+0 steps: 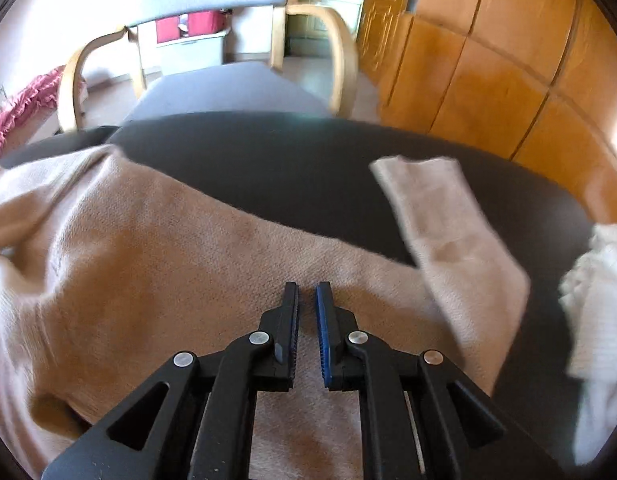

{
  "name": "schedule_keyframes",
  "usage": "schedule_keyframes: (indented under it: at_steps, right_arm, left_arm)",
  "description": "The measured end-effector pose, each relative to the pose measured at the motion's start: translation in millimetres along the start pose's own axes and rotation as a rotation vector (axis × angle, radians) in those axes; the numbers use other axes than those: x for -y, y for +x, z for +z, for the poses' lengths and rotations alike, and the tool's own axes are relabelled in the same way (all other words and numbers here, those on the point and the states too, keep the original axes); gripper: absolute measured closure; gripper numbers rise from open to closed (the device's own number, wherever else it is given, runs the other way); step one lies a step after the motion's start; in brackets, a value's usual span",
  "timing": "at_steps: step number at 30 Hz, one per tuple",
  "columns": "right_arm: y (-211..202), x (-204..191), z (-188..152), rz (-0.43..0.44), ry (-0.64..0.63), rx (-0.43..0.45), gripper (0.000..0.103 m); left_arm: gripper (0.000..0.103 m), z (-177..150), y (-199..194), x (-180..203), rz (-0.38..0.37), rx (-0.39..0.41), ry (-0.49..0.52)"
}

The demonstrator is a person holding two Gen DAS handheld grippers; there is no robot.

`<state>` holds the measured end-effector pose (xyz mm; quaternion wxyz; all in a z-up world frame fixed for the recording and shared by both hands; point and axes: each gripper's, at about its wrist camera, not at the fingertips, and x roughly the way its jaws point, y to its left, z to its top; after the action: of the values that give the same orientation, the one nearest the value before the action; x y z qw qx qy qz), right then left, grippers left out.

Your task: Fold clothes

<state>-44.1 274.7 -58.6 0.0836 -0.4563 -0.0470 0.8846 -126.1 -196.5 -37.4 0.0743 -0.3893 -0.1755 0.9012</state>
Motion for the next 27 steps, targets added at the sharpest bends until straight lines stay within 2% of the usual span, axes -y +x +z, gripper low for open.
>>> schedule_keyframes:
  at_steps: [2, 7, 10, 11, 12, 13, 15, 18, 20, 23, 27]
  right_arm:
    - [1, 17, -7, -0.114, 0.005, -0.015, 0.087]
    - [-9, 45, -17, -0.115, 0.067, -0.018, 0.081]
    - [-35, 25, -6, -0.093, 0.09, 0.074, 0.081]
    - [-49, 14, -2, -0.024, 0.09, 0.127, 0.08]
    - [-56, 4, 2, 0.036, 0.083, 0.156, 0.075]
    - [-63, -10, 7, 0.112, 0.069, 0.171, 0.063]
    - [-75, -47, 18, 0.285, 0.041, 0.172, 0.05]
    - [-77, -94, 35, 0.534, 0.008, 0.109, 0.05]
    - [-72, -129, 40, 0.621, 0.008, 0.035, 0.05]
    - [-52, -160, 47, 0.713, 0.046, -0.095, 0.05]
    - [-20, -177, 55, 0.754, 0.128, -0.202, 0.05]
  left_arm:
    - [0.083, -1, 0, 2, 0.009, -0.001, 0.008]
    - [0.083, -2, -3, 1, 0.014, -0.004, 0.016]
    - [0.083, -3, -4, 1, 0.012, -0.005, 0.018]
    - [0.083, -3, -5, 1, 0.011, -0.006, 0.018]
    - [0.083, -4, -5, 1, 0.011, -0.007, 0.018]
    - [0.083, -4, -5, 1, 0.011, -0.008, 0.02]
    - [0.083, -6, -7, 2, 0.009, -0.011, 0.026]
    - [0.082, -8, -9, 1, -0.011, -0.016, 0.026]
    - [0.082, -10, -11, 0, -0.02, -0.02, 0.023]
    - [0.082, -12, -14, -1, -0.032, -0.023, 0.019]
    - [0.082, -14, -15, -2, -0.041, -0.024, 0.013]
